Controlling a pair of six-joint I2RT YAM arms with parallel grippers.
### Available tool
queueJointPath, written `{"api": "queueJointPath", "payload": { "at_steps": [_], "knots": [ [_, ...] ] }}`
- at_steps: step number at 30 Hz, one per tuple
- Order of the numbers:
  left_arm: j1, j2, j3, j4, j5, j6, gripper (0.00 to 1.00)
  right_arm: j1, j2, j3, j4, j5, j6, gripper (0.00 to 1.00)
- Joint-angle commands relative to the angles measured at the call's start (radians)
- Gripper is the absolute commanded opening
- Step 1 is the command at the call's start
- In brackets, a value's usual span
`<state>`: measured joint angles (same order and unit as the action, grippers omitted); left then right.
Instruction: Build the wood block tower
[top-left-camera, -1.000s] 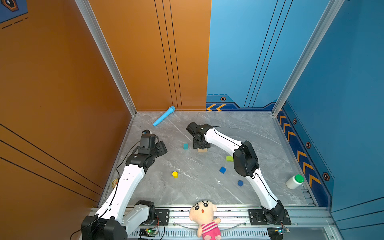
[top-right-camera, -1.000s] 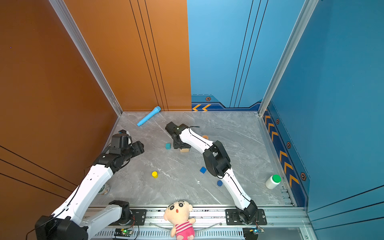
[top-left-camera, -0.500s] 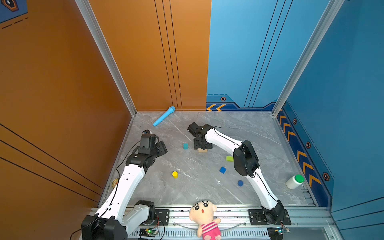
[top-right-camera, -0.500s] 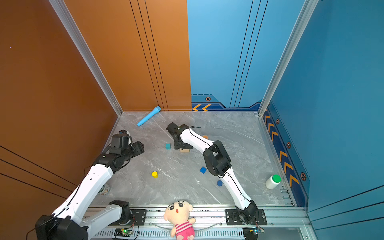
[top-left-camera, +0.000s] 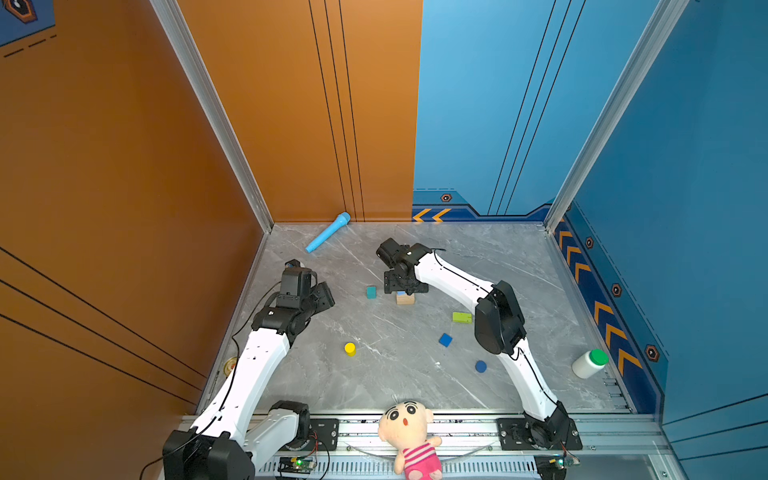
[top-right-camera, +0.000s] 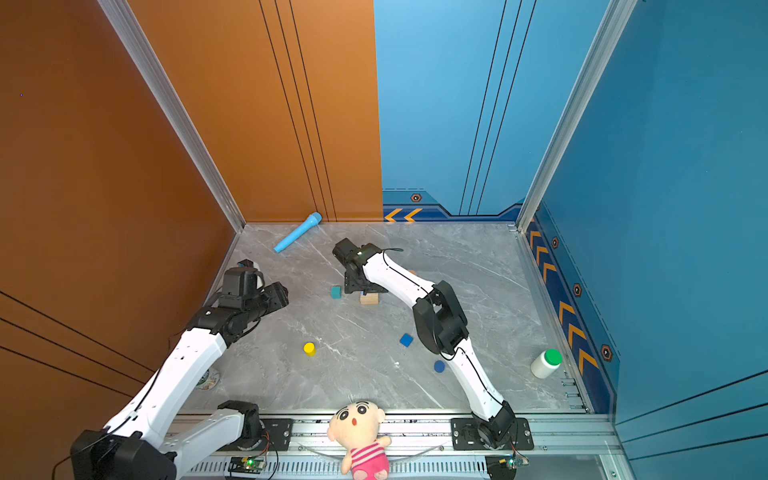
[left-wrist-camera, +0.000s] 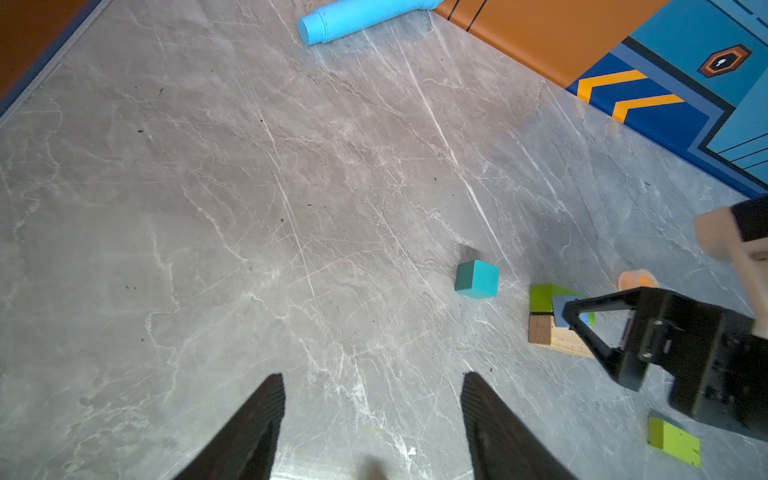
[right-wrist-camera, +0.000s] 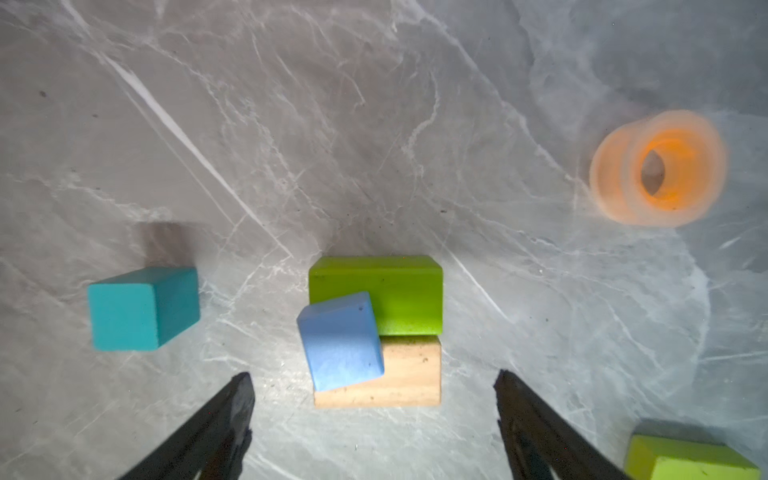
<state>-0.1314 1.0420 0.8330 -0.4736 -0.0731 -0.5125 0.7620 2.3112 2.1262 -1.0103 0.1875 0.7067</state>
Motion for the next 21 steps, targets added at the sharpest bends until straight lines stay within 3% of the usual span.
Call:
{"api": "queueJointPath", "payload": {
  "at_steps": [1, 4, 7, 12, 15, 18, 21],
  "knots": [
    [-0.02, -0.004, 0.038, 0.01, 0.014, 0.005, 0.69, 0.008, -0.094, -0.04, 0.012, -0.004, -0.018, 0.93],
    [-0.053, 0.011, 0.051, 0.01, 0.006, -0.001, 0.68, -0.004, -0.164, -0.121, 0.073, -0.04, -0.019, 0.92],
    [-0.103, 0.048, 0.079, 0.011, -0.005, -0.001, 0.61, -0.03, -0.227, -0.21, 0.165, -0.096, -0.025, 0.79],
    [-0.187, 0.153, 0.147, 0.024, 0.019, -0.006, 0.39, -0.107, -0.231, -0.252, 0.257, -0.22, -0.046, 0.22],
    [-0.226, 0.226, 0.19, 0.033, 0.055, -0.011, 0.18, -0.129, -0.19, -0.209, 0.265, -0.276, -0.078, 0.01],
    [-0.247, 0.296, 0.241, 0.036, 0.095, -0.022, 0.0, -0.151, -0.139, -0.16, 0.271, -0.329, -0.097, 0.0],
    [-0.256, 0.358, 0.269, 0.037, 0.139, -0.038, 0.0, -0.166, -0.082, -0.106, 0.272, -0.383, -0.11, 0.0]
  ]
}}
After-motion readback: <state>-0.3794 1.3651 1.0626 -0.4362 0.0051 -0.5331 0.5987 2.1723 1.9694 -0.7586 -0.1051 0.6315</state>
